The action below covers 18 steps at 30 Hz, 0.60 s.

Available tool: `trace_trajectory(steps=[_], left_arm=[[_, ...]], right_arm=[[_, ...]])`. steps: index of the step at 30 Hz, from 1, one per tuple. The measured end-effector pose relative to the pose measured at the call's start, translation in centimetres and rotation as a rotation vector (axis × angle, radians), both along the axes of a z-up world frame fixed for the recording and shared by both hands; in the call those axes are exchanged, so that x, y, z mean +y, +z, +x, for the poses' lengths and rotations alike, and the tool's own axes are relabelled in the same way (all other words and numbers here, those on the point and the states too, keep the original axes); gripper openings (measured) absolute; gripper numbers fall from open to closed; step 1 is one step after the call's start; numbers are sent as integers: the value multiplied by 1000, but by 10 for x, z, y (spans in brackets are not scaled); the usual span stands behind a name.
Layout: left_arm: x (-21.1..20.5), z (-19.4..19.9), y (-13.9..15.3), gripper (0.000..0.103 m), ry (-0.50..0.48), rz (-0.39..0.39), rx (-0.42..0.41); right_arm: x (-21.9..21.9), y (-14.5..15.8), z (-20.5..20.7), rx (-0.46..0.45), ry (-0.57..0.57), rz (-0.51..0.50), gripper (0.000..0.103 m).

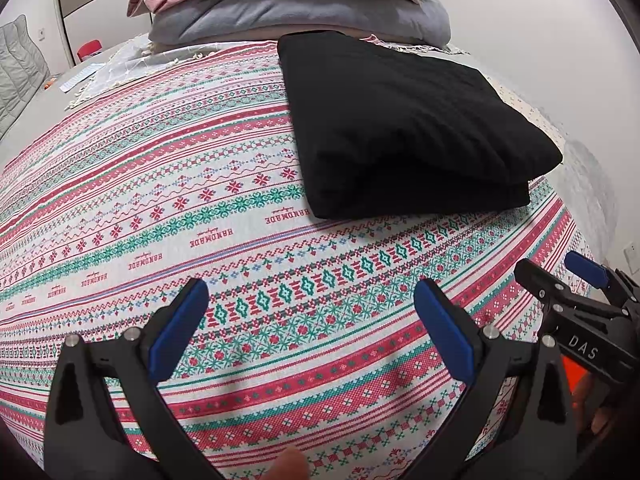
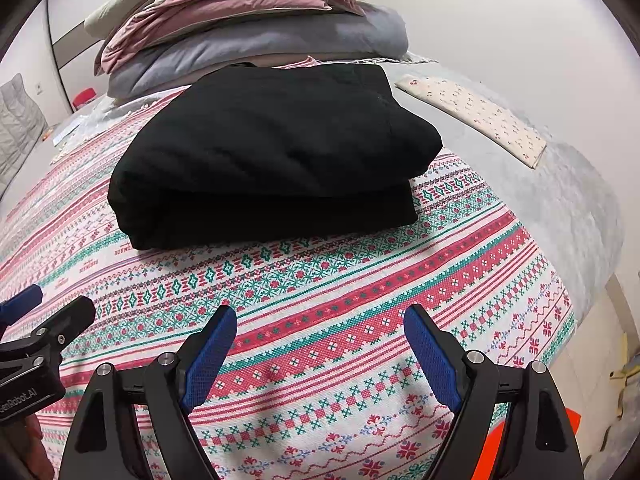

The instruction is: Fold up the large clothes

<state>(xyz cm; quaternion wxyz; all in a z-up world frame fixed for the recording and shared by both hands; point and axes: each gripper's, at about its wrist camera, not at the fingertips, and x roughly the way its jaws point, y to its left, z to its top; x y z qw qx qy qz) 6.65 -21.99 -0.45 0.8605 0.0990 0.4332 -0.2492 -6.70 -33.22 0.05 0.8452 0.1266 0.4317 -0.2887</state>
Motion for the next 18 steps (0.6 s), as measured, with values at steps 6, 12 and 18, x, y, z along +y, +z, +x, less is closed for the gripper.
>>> trace_trajectory(steps=[6, 12, 18], left_arm=[[0, 0, -1, 102, 0, 2, 2], [1, 0, -2, 102, -9, -2, 9], [1, 4, -6, 102, -14, -26, 55]], right_arm=[[-1, 0, 0, -1, 1, 1, 87], [1, 1, 0, 3, -1, 1, 87], [0, 0, 0, 3, -2, 1, 87]])
